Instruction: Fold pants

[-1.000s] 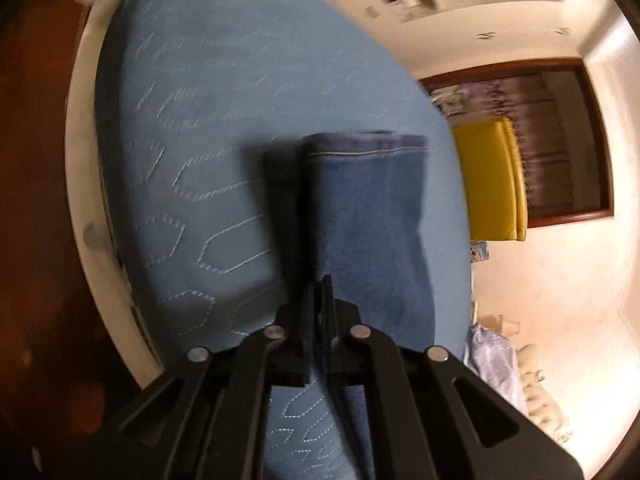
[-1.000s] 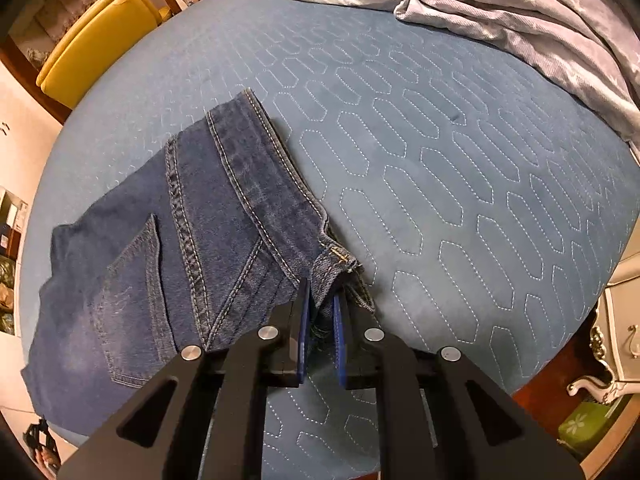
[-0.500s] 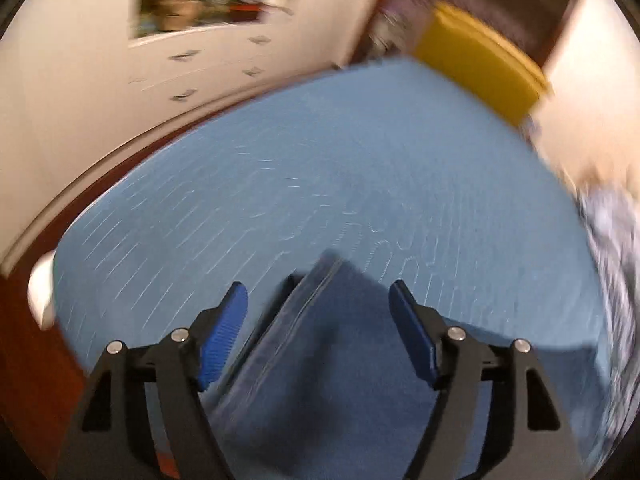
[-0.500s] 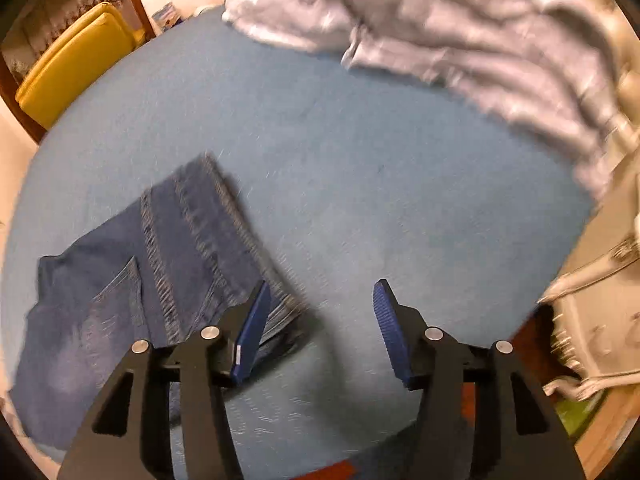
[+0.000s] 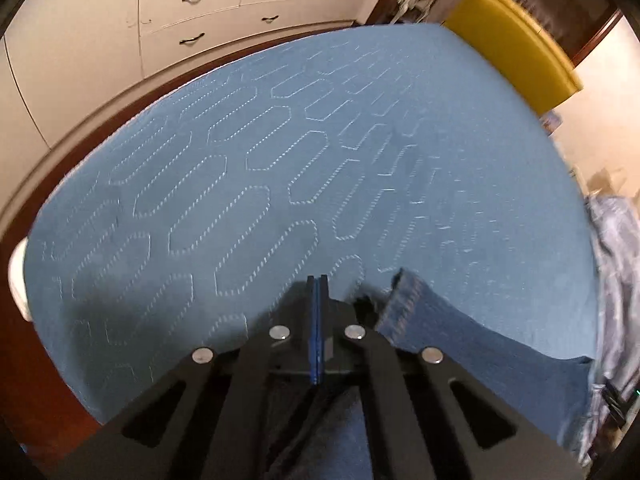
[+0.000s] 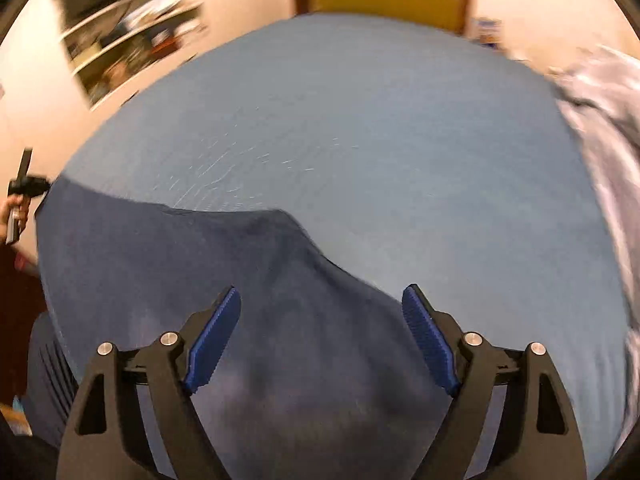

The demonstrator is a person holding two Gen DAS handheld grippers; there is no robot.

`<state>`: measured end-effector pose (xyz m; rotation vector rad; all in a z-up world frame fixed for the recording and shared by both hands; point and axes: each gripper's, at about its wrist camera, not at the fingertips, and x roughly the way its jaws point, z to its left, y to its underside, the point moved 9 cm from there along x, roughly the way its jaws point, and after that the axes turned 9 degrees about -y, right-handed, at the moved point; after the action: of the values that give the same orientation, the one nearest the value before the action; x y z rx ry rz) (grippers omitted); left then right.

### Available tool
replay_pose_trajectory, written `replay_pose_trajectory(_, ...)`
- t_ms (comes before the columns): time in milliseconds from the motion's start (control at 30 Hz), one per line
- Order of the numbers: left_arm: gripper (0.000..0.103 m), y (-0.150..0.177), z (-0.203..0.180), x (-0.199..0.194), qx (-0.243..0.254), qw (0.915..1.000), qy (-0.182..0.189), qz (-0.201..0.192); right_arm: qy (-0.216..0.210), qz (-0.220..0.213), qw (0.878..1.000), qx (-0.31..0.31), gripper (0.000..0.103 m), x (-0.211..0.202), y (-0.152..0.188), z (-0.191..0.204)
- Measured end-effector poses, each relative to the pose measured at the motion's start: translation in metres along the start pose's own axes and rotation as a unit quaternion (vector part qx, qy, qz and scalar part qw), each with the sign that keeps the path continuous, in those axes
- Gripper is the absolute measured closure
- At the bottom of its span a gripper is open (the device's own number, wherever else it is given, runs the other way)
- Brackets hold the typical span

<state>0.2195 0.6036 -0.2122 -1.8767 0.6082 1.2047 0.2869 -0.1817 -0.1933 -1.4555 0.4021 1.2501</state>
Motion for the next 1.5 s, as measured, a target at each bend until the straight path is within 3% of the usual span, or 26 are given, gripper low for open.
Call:
replay_pose_trajectory(67, 0.083, 0.001, 0.007, -0.021, -0.007, 0.9996, 0.006, -0.028, -0.027, 0.016, 0.999, -0.01, 0.027, 0.031, -0.012, 0.003)
replay_pose_trajectory(100, 0.049, 0.002, 0.006, -0.031, -0.006, 0.9991, 0.016, -0.038, -0.046, 0.021, 0.999, -0.013, 0.027, 0.042, -0.017, 0.004)
replay_pose_trajectory(133, 0.038, 0.001, 0.005, -0.039, -0.003, 0.9984, 0.029, -0.049, -0.062, 0.025, 0.998, -0.016, 0.027, 0.053, -0.022, 0.005)
replay_pose_trajectory(200, 0.038, 0.002, 0.0, -0.05, 0.017, 0.9977, 0.039, -0.053, -0.086, 0.03, 0.996, -0.02, 0.038, 0.065, -0.032, 0.007)
replay_pose_trajectory(267, 0.038, -0.001, -0.015, -0.05, 0.042, 0.9972, 0.038, -0.05, -0.121, 0.042, 0.992, 0.0, 0.078, 0.075, -0.033, 0.005)
replay_pose_trajectory(367, 0.038, -0.009, -0.034, -0.038, 0.059, 0.9965, 0.048, -0.035, -0.142, 0.047, 0.988, 0.028, 0.091, 0.084, -0.034, 0.0)
replay_pose_trajectory(467, 0.042, -0.018, -0.057, -0.014, 0.076, 0.9961, 0.042, -0.017, -0.155, 0.041, 0.985, 0.055, 0.094, 0.082, -0.033, -0.006)
replay_pose_trajectory(500, 0.071, -0.019, -0.058, -0.006, 0.082, 0.9958, 0.04, -0.006, -0.156, 0.041, 0.985, 0.067, 0.094, 0.082, -0.034, -0.008)
replay_pose_trajectory(533, 0.091, -0.017, -0.06, 0.003, 0.092, 0.995, 0.038, 0.008, -0.152, 0.042, 0.985, 0.072, 0.095, 0.084, -0.034, -0.01)
replay_pose_trajectory(633, 0.092, -0.006, -0.07, 0.011, 0.109, 0.9937, 0.024, 0.007, -0.133, 0.044, 0.986, 0.087, 0.095, 0.089, -0.033, -0.018)
replay_pose_trajectory(800, 0.092, -0.003, -0.063, 0.015, 0.09, 0.9957, 0.02, -0.009, -0.108, 0.036, 0.987, 0.115, 0.095, 0.101, -0.033, -0.02)
replay_pose_trajectory(867, 0.086, 0.002, -0.066, 0.005, 0.077, 0.9966, -0.001, -0.029, -0.093, 0.025, 0.988, 0.118, 0.094, 0.1, -0.032, -0.017)
replay_pose_trajectory(900, 0.072, 0.0, -0.064, -0.002, 0.071, 0.9964, -0.017, -0.043, -0.089, 0.021, 0.989, 0.12, 0.093, 0.099, -0.032, -0.016)
replay_pose_trajectory(933, 0.065, 0.002, -0.071, -0.018, 0.068, 0.9948, -0.036, -0.066, -0.083, 0.014, 0.988, 0.126, 0.087, 0.096, -0.032, -0.017)
replay_pose_trajectory(967, 0.061, 0.006, -0.081, -0.035, 0.07, 0.993, -0.039, -0.086, -0.083, 0.008, 0.988, 0.131, 0.073, 0.092, -0.032, -0.02)
replay_pose_trajectory(1067, 0.057, 0.024, -0.127, -0.075, 0.103, 0.984, -0.04, -0.139, -0.074, -0.025, 0.986, 0.15, 0.059, 0.064, -0.038, -0.029)
replay_pose_trajectory(1100, 0.051, 0.033, -0.144, -0.084, 0.118, 0.9804, -0.036, -0.153, -0.063, -0.04, 0.985, 0.155, 0.056, 0.051, -0.039, -0.035)
replay_pose_trajectory(1167, 0.049, 0.065, -0.191, -0.101, 0.161, 0.9703, -0.015, -0.18, -0.03, -0.077, 0.982, 0.171, 0.047, 0.013, -0.032, -0.056)
replay_pose_trajectory(1233, 0.048, 0.098, -0.237, -0.107, 0.204, 0.9611, 0.002, -0.186, 0.02, -0.1, 0.979, 0.175, 0.047, -0.029, -0.008, -0.081)
replay_pose_trajectory(1300, 0.048, 0.142, -0.292, -0.107, 0.26, 0.9483, 0.015, -0.181, 0.078, -0.092, 0.981, 0.152, 0.047, -0.059, 0.027, -0.102)
replay_pose_trajectory(1400, 0.048, 0.205, -0.386, -0.104, 0.341, 0.9241, 0.042, -0.168, 0.162, -0.047, 0.978, 0.126, 0.048, -0.073, 0.07, -0.132)
replay_pose_trajectory(1467, 0.053, 0.251, -0.453, -0.108, 0.374, 0.9105, 0.1, -0.145, 0.223, -0.019, 0.966, 0.127, 0.056, -0.081, 0.096, -0.163)
replay_pose_trajectory(1500, 0.062, 0.27, -0.488, -0.108, 0.393, 0.9013, 0.128, -0.131, 0.241, -0.013, 0.961, 0.134, 0.056, -0.083, 0.104, -0.175)
